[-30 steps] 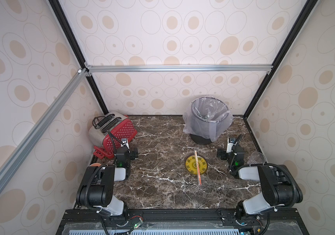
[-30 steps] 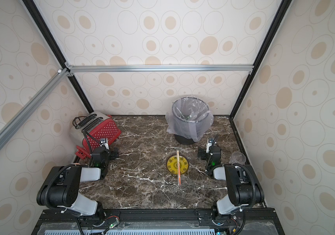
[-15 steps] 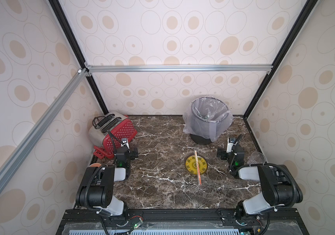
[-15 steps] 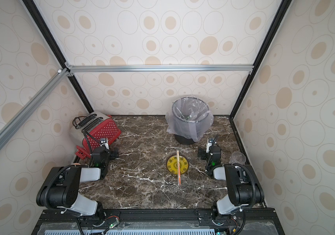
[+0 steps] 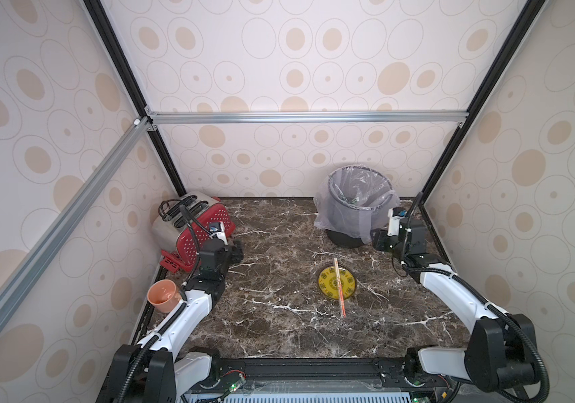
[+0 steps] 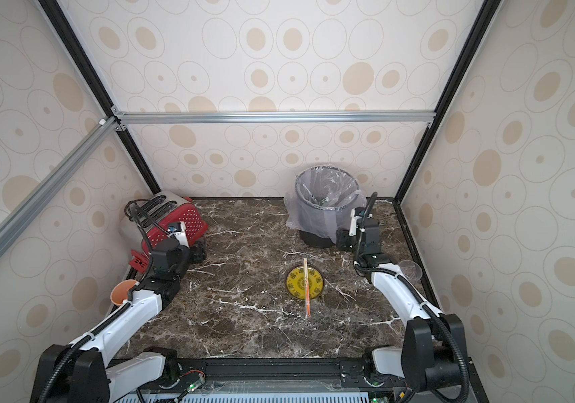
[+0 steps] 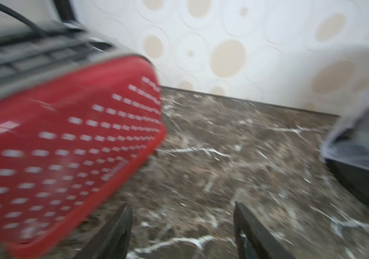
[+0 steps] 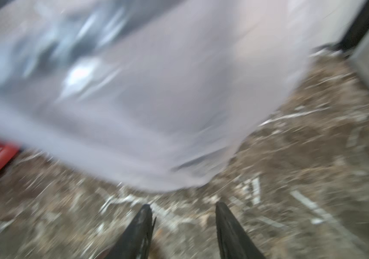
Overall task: Remove the packaging of disposable chopsticks
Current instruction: Pick up the disposable chopsticks from the plate.
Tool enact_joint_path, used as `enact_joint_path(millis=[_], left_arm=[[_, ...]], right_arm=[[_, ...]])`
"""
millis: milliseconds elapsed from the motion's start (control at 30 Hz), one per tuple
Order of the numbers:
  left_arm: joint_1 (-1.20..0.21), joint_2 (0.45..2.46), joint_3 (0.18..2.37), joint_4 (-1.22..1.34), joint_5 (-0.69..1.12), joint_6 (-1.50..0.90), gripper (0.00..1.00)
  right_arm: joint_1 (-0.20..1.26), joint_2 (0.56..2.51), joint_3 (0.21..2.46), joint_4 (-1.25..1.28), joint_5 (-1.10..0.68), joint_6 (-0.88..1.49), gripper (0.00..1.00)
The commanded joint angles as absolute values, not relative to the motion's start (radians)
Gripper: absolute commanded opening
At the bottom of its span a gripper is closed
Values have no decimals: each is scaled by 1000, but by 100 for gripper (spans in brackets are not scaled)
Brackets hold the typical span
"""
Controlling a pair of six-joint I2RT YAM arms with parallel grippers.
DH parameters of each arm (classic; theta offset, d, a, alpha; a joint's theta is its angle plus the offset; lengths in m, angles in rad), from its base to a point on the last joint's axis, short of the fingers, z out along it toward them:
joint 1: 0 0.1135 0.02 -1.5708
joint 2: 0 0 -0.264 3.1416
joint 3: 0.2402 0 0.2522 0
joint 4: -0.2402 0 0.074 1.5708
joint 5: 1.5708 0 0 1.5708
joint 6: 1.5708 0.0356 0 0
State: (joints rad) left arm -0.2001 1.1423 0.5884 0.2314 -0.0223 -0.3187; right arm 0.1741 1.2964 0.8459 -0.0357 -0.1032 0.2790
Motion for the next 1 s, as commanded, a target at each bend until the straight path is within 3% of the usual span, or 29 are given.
enact_joint_path(millis=[0,167,333,767,967], left_arm=[[-309,1199,657,205,202,-414,70],[-406,1332,686,386,406,-477,69],[-451,1435,752,420,497,-470,62],[-460,1471,778,422,507,-476,61],[-459,1479,788,405,504,-471,61]], right_arm=[[274,1275,801,-285,-253,387,49],[381,1325,745,-292,-334,455,47],[402,1403,747,-307,-342,453,44],[424,1554,751,-223,-361,480,36],[428,1571,753,-209,-364,483,22]])
